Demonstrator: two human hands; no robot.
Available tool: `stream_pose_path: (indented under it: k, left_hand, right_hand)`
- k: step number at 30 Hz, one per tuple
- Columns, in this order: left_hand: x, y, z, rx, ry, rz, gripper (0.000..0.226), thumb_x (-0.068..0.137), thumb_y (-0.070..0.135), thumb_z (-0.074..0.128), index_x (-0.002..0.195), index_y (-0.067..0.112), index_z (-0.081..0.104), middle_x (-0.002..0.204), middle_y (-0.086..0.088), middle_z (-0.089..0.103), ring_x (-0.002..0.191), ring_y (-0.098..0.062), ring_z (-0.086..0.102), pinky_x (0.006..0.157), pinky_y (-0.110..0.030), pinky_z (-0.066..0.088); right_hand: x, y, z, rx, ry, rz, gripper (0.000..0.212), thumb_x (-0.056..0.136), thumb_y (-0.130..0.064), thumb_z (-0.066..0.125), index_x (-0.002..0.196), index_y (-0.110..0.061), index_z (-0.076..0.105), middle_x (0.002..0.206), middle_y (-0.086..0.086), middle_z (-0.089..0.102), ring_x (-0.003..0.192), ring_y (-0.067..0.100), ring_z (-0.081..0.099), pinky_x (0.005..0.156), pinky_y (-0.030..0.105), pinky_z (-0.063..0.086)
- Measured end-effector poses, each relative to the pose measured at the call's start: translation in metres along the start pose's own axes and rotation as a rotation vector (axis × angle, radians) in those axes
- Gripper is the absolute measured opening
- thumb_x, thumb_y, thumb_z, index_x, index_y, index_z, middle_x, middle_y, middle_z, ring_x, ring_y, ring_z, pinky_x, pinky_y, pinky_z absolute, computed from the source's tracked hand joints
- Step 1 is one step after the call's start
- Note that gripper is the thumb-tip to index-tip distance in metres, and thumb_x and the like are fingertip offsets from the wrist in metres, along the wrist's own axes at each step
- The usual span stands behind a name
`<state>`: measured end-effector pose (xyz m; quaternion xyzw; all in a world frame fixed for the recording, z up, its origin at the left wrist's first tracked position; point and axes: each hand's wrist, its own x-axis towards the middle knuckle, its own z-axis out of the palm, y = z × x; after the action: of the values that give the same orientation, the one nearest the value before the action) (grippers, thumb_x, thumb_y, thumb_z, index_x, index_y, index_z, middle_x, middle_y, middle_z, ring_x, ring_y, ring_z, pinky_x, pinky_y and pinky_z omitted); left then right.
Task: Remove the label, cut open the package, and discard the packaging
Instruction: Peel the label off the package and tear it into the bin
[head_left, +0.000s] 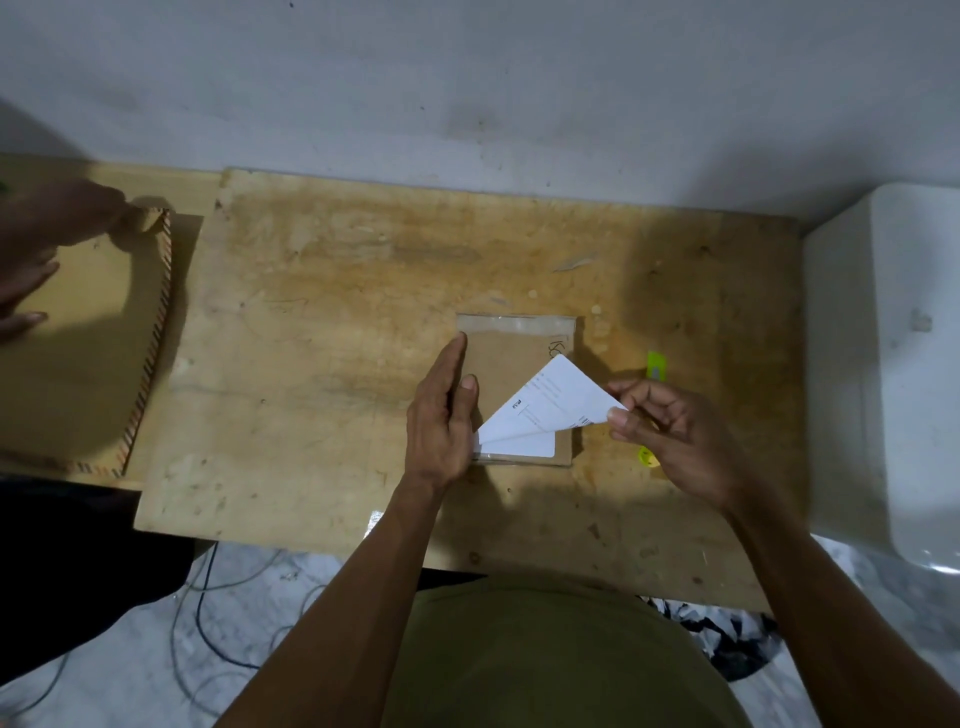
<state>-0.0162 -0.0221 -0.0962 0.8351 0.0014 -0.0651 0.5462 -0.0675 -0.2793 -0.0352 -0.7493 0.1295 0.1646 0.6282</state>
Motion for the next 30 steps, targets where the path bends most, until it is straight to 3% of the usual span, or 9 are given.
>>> stream_pose_path:
  k: [5,10,14,18,21,26,30]
  left_hand:
    - [0.000,0.002,-0.001,0.019,0.001,0.019,0.048,0.104,0.028,0.045,0.151,0.022,0.040,0.154,0.005,0.045,0.141,-0.012,0.043,0.109,-0.048,0.044]
    - [-0.001,0.005,-0.004,0.056,-0.010,0.054,0.048,0.104,0.025,0.044,0.151,0.017,0.040,0.154,0.003,0.044,0.142,-0.013,0.042,0.111,-0.044,0.043]
    - [0.000,0.006,-0.003,0.086,-0.015,0.047,0.049,0.104,0.027,0.044,0.151,0.015,0.039,0.155,-0.001,0.044,0.142,-0.013,0.042,0.111,-0.044,0.042]
    - [0.000,0.005,-0.002,0.147,-0.020,0.065,0.050,0.104,0.028,0.042,0.152,0.014,0.038,0.155,-0.003,0.044,0.142,-0.016,0.042,0.112,-0.046,0.041]
    - [-0.001,0.010,-0.002,0.204,-0.029,0.050,0.051,0.105,0.031,0.039,0.153,0.014,0.035,0.157,-0.004,0.041,0.143,-0.020,0.039,0.114,-0.047,0.038]
    - [-0.001,0.016,0.000,0.295,-0.029,0.047,0.054,0.104,0.034,0.035,0.153,0.011,0.033,0.156,-0.013,0.036,0.144,-0.025,0.034,0.116,-0.041,0.034]
    - [-0.001,0.021,-0.004,0.328,-0.043,0.027,0.056,0.103,0.040,0.032,0.153,0.015,0.032,0.159,-0.015,0.028,0.145,-0.025,0.029,0.115,-0.033,0.029]
  right_hand:
    - [-0.001,0.001,0.001,0.109,0.017,0.014,0.012,0.081,-0.029,0.069,0.079,-0.017,0.067,0.111,-0.001,0.071,0.106,0.022,0.068,0.089,0.053,0.057]
    - [0.000,0.008,-0.010,0.261,0.120,0.099,0.044,0.060,-0.062,0.082,0.075,-0.024,0.066,0.087,-0.009,0.070,0.090,0.010,0.067,0.082,0.037,0.059]
    - [-0.001,-0.005,-0.049,0.246,0.309,0.079,0.037,0.065,-0.053,0.076,0.078,-0.020,0.064,0.083,-0.005,0.072,0.080,0.009,0.069,0.072,0.023,0.061]
    - [0.008,-0.024,-0.054,0.186,0.312,0.030,0.024,0.080,-0.033,0.068,0.083,-0.012,0.059,0.080,-0.007,0.075,0.087,0.011,0.068,0.071,0.024,0.060]
    - [0.013,-0.041,-0.043,0.177,0.301,-0.020,0.016,0.089,-0.027,0.065,0.080,-0.016,0.058,0.079,-0.010,0.074,0.084,0.006,0.068,0.070,0.024,0.057]
    - [0.012,-0.065,-0.027,0.234,0.257,-0.068,0.020,0.080,-0.036,0.067,0.081,-0.017,0.060,0.084,-0.003,0.073,0.089,0.015,0.066,0.078,0.039,0.054]
    - [0.009,-0.075,-0.019,0.284,0.181,-0.053,0.019,0.081,-0.033,0.066,0.079,-0.017,0.057,0.086,-0.002,0.076,0.092,0.015,0.070,0.080,0.039,0.054]
